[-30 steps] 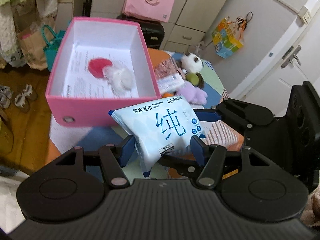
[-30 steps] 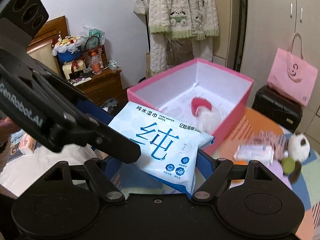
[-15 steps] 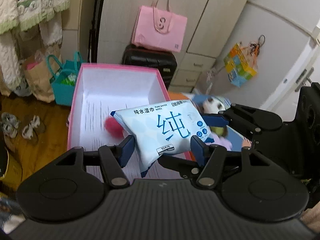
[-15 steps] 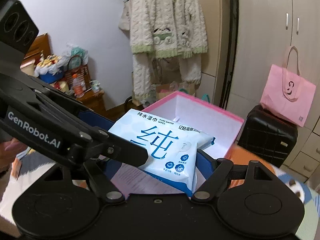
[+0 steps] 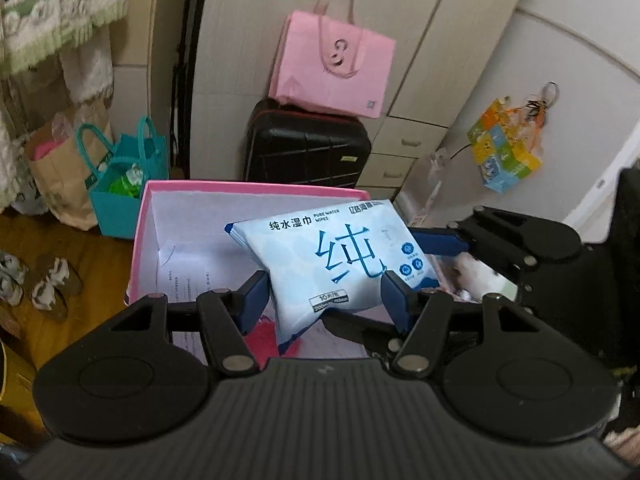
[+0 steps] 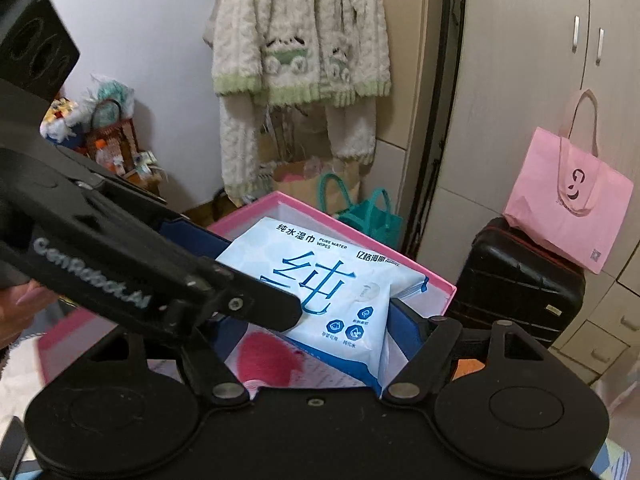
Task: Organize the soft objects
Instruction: 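Carry the wet-wipes pack with the right tool into the pink shoebox, then open the right tool to release the wet-wipes pack in the box, then move both tools back toward the remaining items on the table, then grasp the orange sponge with the left tool while the right tool grasps the olive-green ball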
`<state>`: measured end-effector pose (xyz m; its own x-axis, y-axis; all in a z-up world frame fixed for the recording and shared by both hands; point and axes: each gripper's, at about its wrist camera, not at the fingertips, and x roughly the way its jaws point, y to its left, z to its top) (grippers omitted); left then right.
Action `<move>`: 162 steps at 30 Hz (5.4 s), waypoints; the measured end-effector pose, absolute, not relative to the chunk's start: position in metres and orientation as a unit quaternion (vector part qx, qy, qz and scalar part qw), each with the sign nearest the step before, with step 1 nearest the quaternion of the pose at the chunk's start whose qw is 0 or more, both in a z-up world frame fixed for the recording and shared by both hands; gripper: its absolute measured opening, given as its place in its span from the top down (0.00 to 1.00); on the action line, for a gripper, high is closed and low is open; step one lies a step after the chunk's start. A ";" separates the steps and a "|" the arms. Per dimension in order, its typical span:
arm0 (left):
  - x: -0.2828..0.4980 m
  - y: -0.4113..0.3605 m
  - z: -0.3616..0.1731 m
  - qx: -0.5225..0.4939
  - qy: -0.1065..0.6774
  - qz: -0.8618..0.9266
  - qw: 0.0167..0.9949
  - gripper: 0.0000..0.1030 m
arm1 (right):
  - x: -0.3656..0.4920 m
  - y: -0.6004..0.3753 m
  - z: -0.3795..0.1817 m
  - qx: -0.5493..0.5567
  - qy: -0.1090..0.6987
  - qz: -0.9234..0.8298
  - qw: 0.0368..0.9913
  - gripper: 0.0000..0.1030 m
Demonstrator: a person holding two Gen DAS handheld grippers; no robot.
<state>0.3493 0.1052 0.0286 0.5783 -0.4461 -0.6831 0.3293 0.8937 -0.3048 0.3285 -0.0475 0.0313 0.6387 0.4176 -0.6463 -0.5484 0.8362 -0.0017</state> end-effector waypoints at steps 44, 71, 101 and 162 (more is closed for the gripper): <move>0.270 0.098 0.054 -0.003 0.390 -0.230 0.891 0.40 | 0.269 -0.081 0.046 -0.090 0.347 0.254 0.899 0.34; 0.131 -0.018 0.067 0.113 0.353 -0.346 0.862 0.40 | 0.134 -0.223 0.081 -0.033 0.235 0.232 0.943 0.31; 0.157 -0.107 -0.051 0.151 0.344 -0.182 0.909 0.43 | 0.171 -0.267 -0.018 0.016 0.284 0.259 0.923 0.44; 0.160 -0.090 -0.084 0.036 0.355 -0.144 0.923 0.64 | 0.175 -0.278 -0.074 0.061 0.290 0.101 0.950 0.59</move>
